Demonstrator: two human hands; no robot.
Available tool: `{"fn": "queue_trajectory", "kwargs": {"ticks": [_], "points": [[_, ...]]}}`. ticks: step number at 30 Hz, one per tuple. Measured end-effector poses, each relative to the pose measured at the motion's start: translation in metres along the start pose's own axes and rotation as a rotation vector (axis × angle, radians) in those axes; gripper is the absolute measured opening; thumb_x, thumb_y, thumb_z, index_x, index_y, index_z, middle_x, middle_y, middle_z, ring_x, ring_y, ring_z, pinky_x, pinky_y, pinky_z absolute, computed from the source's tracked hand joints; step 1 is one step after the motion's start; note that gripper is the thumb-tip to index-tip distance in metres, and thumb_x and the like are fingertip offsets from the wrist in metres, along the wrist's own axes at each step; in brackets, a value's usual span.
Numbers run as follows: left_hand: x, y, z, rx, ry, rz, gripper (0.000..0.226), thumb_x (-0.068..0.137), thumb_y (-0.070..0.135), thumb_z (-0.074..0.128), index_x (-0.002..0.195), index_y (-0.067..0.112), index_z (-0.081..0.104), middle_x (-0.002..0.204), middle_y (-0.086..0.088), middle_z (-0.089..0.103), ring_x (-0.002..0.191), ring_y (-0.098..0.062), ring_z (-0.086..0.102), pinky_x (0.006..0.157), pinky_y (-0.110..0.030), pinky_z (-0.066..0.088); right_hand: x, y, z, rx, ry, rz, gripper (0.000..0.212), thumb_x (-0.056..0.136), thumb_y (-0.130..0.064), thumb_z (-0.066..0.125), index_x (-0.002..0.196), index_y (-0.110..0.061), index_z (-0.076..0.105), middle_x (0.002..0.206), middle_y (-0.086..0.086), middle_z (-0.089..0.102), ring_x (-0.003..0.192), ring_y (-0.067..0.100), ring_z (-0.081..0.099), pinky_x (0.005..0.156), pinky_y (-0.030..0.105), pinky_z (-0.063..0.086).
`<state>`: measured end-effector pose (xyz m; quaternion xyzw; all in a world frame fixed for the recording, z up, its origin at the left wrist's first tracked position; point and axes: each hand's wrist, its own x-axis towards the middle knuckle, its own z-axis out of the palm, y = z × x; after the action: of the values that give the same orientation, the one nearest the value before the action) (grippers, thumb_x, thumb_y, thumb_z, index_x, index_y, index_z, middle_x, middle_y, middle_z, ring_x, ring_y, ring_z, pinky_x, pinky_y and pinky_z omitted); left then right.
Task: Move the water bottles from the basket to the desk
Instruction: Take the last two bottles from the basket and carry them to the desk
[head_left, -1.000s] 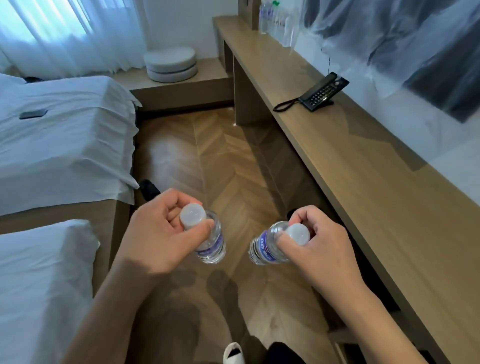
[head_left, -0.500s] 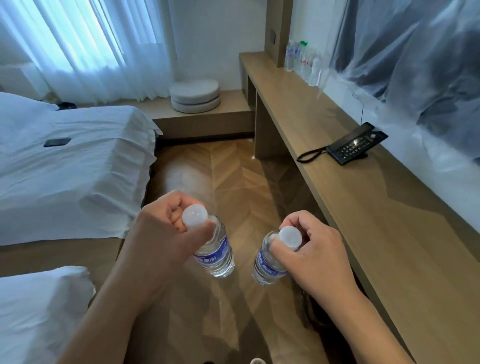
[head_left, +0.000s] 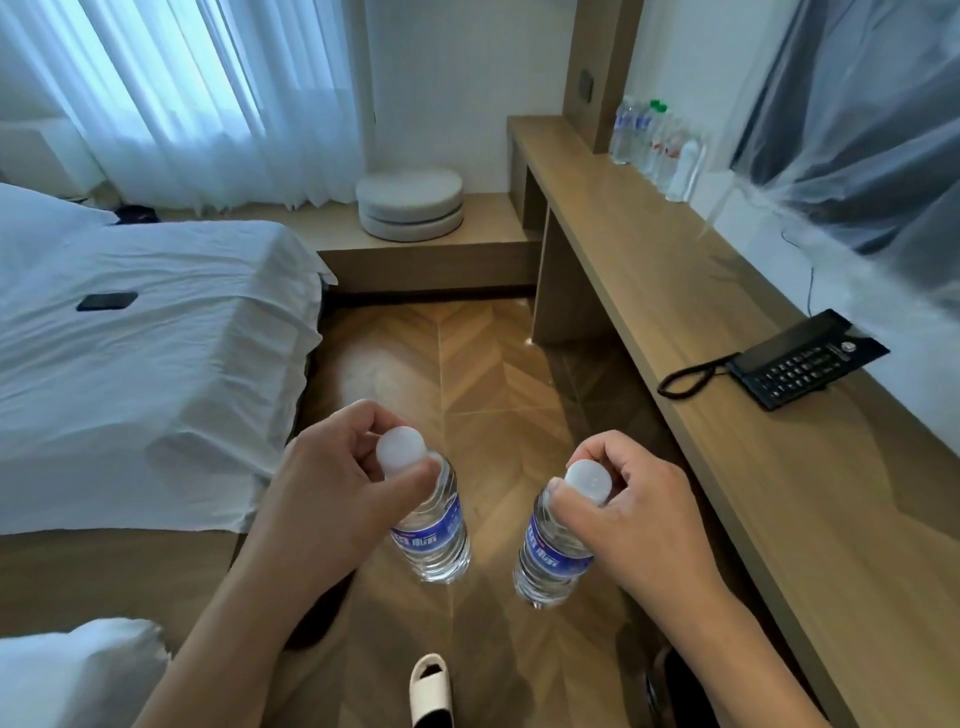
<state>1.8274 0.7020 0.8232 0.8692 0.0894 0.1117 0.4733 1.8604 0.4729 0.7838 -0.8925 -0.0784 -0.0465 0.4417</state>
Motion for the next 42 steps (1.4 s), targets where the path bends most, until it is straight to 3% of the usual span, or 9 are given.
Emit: {"fn": "queue_trajectory", "kwargs": {"ticks": [4, 8, 12, 14, 17, 20, 27, 32, 42], "points": [[0.067, -0.014, -0.019, -0.024, 0.011, 0.030, 0.024, 0.068, 0.030, 0.082, 0.080, 0.031, 0.062, 0.065, 0.004, 0.068, 0.057, -0.020, 0.062, 0.059, -0.042, 0.054, 0.063, -0.019, 0.033, -0.038, 0.012, -0.018, 0.019, 0.074, -0.043, 0.071, 0.078, -0.031, 0.057, 0.070, -0.011, 0.059, 0.075, -0.001, 0.060, 0.050, 0.010, 0.044], [0.127, -0.028, -0.035, -0.066, -0.003, 0.039, 0.027, 0.063, 0.038, 0.081, 0.080, 0.029, 0.062, 0.064, 0.001, 0.067, 0.050, -0.013, 0.054, 0.053, -0.029, 0.048, 0.118, -0.036, 0.062, -0.035, 0.037, -0.023, 0.021, 0.074, -0.048, 0.066, 0.083, -0.032, 0.057, 0.073, -0.013, 0.059, 0.081, -0.003, 0.061, 0.052, 0.014, 0.052], [0.184, -0.049, -0.048, -0.069, 0.025, 0.038, 0.027, 0.060, 0.041, 0.076, 0.081, 0.030, 0.064, 0.066, 0.001, 0.068, 0.060, -0.029, 0.062, 0.058, -0.048, 0.055, 0.166, -0.045, 0.091, -0.031, 0.043, -0.030, 0.024, 0.074, -0.053, 0.065, 0.085, -0.034, 0.057, 0.074, -0.014, 0.060, 0.085, -0.005, 0.061, 0.054, 0.017, 0.055], [0.210, -0.060, -0.051, -0.055, 0.033, 0.031, 0.027, 0.060, 0.040, 0.077, 0.081, 0.029, 0.064, 0.067, 0.001, 0.068, 0.061, -0.029, 0.063, 0.058, -0.051, 0.054, 0.190, -0.046, 0.103, -0.035, 0.045, -0.016, 0.027, 0.073, -0.059, 0.063, 0.085, -0.035, 0.056, 0.074, -0.015, 0.060, 0.085, -0.004, 0.062, 0.055, 0.018, 0.057], [0.252, -0.074, -0.051, -0.055, 0.011, 0.008, 0.024, 0.062, 0.034, 0.079, 0.081, 0.029, 0.064, 0.068, 0.002, 0.069, 0.062, -0.028, 0.065, 0.059, -0.052, 0.055, 0.233, -0.043, 0.122, -0.027, 0.032, 0.012, 0.022, 0.076, -0.049, 0.071, 0.084, -0.032, 0.058, 0.073, -0.014, 0.061, 0.082, 0.002, 0.064, 0.058, 0.024, 0.060], [0.302, -0.089, -0.046, -0.043, -0.009, -0.004, 0.028, 0.058, 0.043, 0.075, 0.081, 0.030, 0.064, 0.067, 0.003, 0.068, 0.061, -0.025, 0.065, 0.058, -0.053, 0.055, 0.278, -0.036, 0.143, -0.026, 0.006, 0.001, 0.023, 0.073, -0.051, 0.067, 0.083, -0.032, 0.058, 0.073, -0.016, 0.061, 0.084, 0.001, 0.063, 0.058, 0.023, 0.060], [0.448, -0.101, -0.032, 0.036, -0.032, 0.070, 0.032, 0.059, 0.052, 0.073, 0.080, 0.030, 0.063, 0.071, 0.007, 0.068, 0.062, -0.018, 0.067, 0.057, -0.048, 0.057, 0.418, -0.032, 0.182, -0.098, -0.011, -0.028, 0.033, 0.074, -0.062, 0.060, 0.085, -0.031, 0.054, 0.074, -0.016, 0.060, 0.072, 0.010, 0.066, 0.059, 0.025, 0.061], [0.546, -0.094, -0.037, 0.089, 0.021, 0.122, 0.027, 0.065, 0.036, 0.078, 0.085, 0.026, 0.063, 0.073, 0.010, 0.066, 0.067, -0.006, 0.065, 0.054, -0.019, 0.054, 0.523, -0.044, 0.204, -0.102, 0.002, -0.037, 0.026, 0.077, -0.050, 0.069, 0.083, -0.029, 0.054, 0.074, -0.016, 0.059, 0.070, 0.008, 0.065, 0.057, 0.016, 0.057], [0.742, -0.153, -0.050, 0.144, -0.069, 0.142, 0.024, 0.068, 0.048, 0.075, 0.082, 0.034, 0.060, 0.079, 0.019, 0.066, 0.074, -0.002, 0.065, 0.060, -0.028, 0.059, 0.713, -0.067, 0.289, -0.078, -0.029, -0.001, 0.024, 0.075, -0.046, 0.069, 0.083, -0.027, 0.057, 0.075, -0.012, 0.061, 0.072, 0.010, 0.064, 0.062, 0.026, 0.060]]}}
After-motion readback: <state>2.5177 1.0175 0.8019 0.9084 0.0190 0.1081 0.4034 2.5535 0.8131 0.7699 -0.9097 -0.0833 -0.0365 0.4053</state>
